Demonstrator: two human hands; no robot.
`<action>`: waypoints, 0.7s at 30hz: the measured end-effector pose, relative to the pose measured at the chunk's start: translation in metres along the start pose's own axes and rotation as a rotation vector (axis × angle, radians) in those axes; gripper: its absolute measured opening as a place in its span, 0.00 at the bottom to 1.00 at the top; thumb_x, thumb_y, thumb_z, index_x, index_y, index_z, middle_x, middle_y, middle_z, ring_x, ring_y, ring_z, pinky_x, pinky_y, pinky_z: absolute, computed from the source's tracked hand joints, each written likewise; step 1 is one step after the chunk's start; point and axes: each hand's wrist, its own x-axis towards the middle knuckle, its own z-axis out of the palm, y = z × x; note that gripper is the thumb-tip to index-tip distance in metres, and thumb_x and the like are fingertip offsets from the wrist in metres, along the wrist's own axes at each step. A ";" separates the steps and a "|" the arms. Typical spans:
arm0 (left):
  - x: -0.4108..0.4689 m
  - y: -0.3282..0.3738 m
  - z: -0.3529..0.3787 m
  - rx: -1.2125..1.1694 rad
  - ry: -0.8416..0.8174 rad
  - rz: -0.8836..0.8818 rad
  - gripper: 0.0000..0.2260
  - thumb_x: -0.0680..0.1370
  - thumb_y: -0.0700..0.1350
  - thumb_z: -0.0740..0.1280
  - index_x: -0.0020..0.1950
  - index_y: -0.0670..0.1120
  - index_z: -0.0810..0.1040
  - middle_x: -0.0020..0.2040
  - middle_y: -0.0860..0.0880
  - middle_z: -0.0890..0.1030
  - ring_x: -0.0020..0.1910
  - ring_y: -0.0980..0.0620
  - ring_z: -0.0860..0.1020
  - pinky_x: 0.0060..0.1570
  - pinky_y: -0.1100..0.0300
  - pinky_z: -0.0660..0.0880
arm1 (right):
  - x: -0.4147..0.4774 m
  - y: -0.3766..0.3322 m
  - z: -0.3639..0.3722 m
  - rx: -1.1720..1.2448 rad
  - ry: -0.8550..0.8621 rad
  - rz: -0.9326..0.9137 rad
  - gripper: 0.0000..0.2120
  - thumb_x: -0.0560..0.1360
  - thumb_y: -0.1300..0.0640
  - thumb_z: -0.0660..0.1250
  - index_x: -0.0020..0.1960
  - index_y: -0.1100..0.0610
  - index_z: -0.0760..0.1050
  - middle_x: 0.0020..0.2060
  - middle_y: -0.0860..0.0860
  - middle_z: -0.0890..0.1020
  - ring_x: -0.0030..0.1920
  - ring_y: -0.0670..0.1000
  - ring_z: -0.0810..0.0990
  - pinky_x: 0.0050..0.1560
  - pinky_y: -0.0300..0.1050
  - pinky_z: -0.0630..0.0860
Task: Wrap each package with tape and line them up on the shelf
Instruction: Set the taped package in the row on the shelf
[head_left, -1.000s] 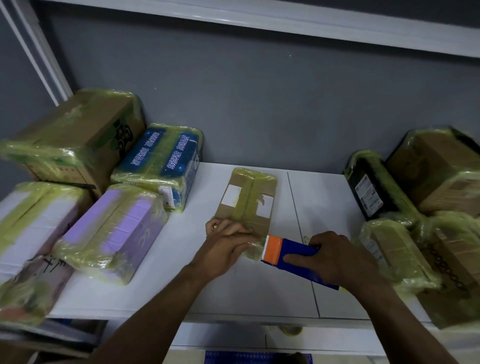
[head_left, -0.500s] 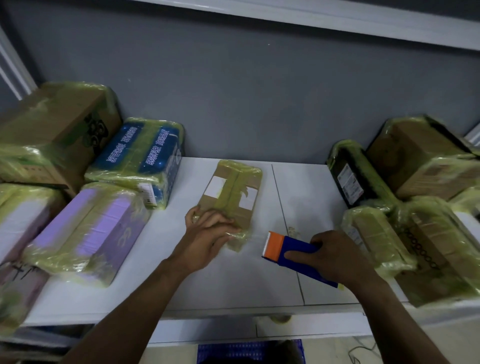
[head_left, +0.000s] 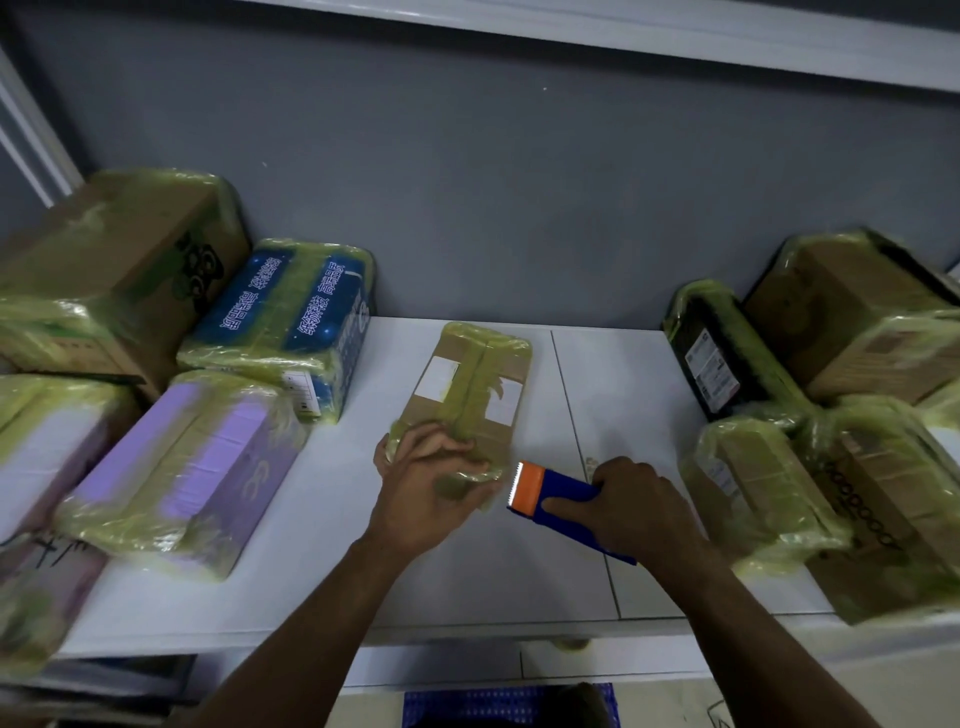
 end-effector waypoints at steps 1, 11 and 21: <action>0.001 0.000 0.000 0.007 0.022 0.021 0.14 0.68 0.61 0.79 0.47 0.55 0.87 0.54 0.63 0.81 0.65 0.59 0.71 0.70 0.64 0.56 | 0.002 -0.003 0.001 -0.017 0.007 -0.004 0.34 0.67 0.23 0.69 0.46 0.55 0.75 0.37 0.48 0.78 0.38 0.49 0.81 0.39 0.43 0.78; -0.001 -0.013 0.015 -0.006 0.020 0.018 0.16 0.65 0.56 0.83 0.47 0.52 0.87 0.53 0.59 0.82 0.66 0.58 0.70 0.66 0.60 0.68 | -0.005 -0.020 0.010 -0.123 0.093 -0.046 0.31 0.73 0.24 0.62 0.46 0.53 0.70 0.38 0.47 0.74 0.37 0.48 0.77 0.39 0.42 0.72; -0.001 -0.005 0.013 -0.048 0.052 -0.004 0.14 0.67 0.59 0.79 0.47 0.54 0.86 0.50 0.62 0.80 0.62 0.66 0.70 0.63 0.74 0.62 | -0.005 -0.029 0.022 -0.161 0.191 -0.013 0.31 0.76 0.25 0.58 0.52 0.54 0.75 0.45 0.50 0.81 0.43 0.52 0.82 0.44 0.45 0.78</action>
